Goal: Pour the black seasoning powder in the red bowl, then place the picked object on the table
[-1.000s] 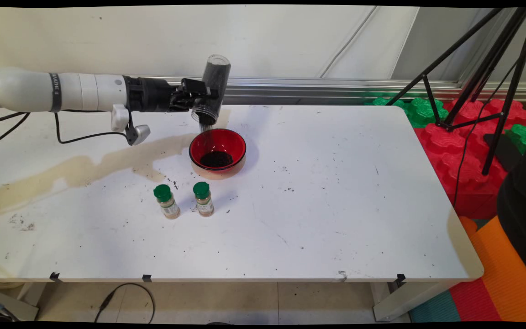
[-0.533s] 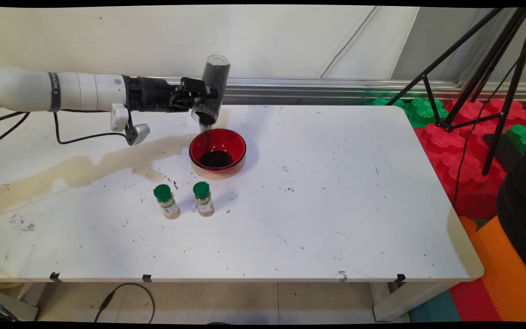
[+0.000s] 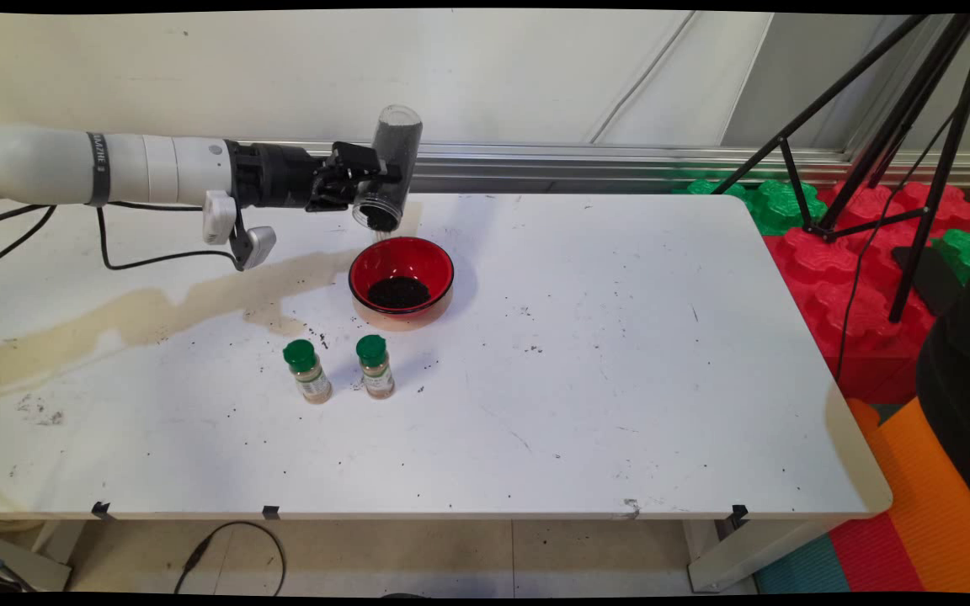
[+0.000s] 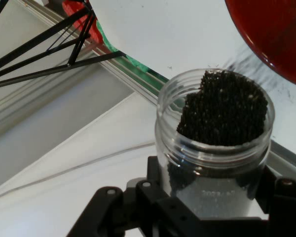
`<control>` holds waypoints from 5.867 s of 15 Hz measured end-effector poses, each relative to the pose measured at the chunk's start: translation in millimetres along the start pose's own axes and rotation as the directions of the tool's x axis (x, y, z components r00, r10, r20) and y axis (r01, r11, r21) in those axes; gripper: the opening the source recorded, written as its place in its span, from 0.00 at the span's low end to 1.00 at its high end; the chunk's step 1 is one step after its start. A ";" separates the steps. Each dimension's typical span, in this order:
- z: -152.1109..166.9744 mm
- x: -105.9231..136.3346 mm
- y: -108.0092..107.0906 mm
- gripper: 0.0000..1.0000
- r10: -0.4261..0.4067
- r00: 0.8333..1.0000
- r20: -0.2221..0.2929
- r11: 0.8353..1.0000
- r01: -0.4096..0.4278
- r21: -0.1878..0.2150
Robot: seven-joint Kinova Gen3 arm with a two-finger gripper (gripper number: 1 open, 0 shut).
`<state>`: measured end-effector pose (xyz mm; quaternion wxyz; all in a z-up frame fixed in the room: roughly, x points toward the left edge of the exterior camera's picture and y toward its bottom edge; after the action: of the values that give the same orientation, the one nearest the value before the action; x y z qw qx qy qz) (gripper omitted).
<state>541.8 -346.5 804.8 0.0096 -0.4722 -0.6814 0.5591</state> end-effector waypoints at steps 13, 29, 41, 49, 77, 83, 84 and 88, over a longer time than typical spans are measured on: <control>-2.0 -0.3 -3.2 0.00 -0.259 0.966 -0.008 0.965 0.259 -0.028; -13.3 -14.9 -20.3 0.00 -0.701 0.713 -0.004 0.712 0.700 -0.054; -23.0 -37.3 -32.6 0.00 -0.890 0.454 -0.033 0.456 0.885 -0.094; -28.5 -49.3 -56.9 0.00 -0.974 0.218 -0.067 0.227 0.958 -0.173; -14.9 35.4 -145.8 0.00 -0.968 -0.223 -0.117 -0.165 0.912 -0.376; -7.0 61.8 -143.9 0.00 -0.964 -0.241 -0.110 -0.184 0.908 -0.377; -5.4 66.4 -141.5 0.00 -0.964 -0.240 -0.110 -0.183 0.907 -0.378; -1.8 74.9 -132.7 0.00 -0.966 -0.235 -0.109 -0.177 0.905 -0.386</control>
<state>417.4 -286.7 869.2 0.5233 0.1240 -0.8210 0.1918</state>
